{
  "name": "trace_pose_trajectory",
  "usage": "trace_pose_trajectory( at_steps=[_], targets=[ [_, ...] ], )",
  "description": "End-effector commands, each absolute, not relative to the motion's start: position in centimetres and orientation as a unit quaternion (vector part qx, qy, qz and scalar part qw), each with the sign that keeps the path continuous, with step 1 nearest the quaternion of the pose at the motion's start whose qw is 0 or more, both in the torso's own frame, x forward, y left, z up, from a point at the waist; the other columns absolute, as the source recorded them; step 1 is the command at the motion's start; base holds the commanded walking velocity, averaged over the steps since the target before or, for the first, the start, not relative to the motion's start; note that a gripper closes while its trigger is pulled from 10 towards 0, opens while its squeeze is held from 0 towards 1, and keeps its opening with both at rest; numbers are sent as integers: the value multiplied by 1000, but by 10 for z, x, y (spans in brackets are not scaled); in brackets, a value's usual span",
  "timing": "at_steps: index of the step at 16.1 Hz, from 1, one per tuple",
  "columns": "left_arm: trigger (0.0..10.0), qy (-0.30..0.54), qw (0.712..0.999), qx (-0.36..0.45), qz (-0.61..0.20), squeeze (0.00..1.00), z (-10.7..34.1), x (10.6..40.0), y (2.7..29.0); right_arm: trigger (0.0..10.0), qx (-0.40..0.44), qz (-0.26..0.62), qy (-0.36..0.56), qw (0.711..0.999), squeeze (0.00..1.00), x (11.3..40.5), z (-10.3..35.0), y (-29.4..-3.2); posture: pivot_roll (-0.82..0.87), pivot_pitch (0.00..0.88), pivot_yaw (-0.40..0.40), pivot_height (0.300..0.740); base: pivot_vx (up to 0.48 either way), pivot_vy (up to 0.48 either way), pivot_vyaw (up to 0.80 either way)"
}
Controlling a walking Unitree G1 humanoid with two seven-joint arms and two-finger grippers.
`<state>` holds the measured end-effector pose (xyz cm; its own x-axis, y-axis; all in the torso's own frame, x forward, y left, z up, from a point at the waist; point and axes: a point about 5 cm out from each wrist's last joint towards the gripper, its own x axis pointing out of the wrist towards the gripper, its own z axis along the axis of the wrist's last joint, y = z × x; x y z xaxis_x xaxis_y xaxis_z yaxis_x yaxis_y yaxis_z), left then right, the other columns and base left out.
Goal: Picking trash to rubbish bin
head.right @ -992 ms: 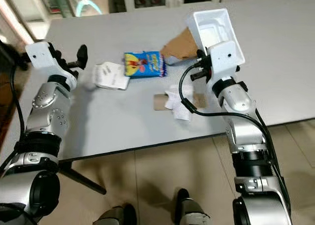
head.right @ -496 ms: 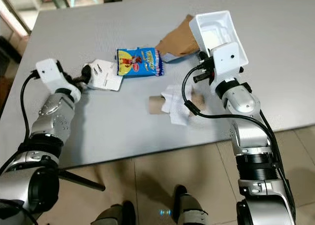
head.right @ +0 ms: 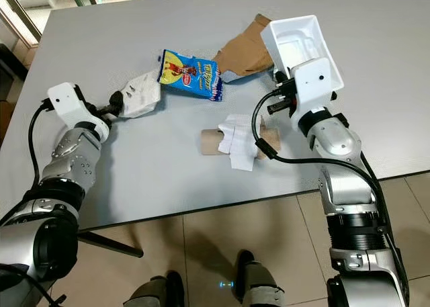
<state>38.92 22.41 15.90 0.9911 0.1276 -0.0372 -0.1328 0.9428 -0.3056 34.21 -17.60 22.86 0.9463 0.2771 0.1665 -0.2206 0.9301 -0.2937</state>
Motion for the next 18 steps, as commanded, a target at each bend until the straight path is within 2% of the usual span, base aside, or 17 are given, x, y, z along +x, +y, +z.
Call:
trace_pose_trajectory(
  at_steps=[1, 8, 18],
  targets=[
    [10000, 11, 985, -156, 66, 0, 157, 389, 225, 10000, -136, 129, -106, 977, 0, 339, 231, -177, -227, 254, 41, 740, 0, 0, 0],
    [10000, -19, 983, -173, 52, 0, 175, 394, 225, 10000, -137, 127, -104, 977, 0, 339, 231, -177, -227, 251, 42, 740, 0, 0, 0],
    [10000, 8, 973, -230, -18, 0, 165, 399, 187, 10000, -129, 139, -105, 976, 0, 338, 234, -174, -238, 238, 48, 740, 0, 0, 0]
  ],
)
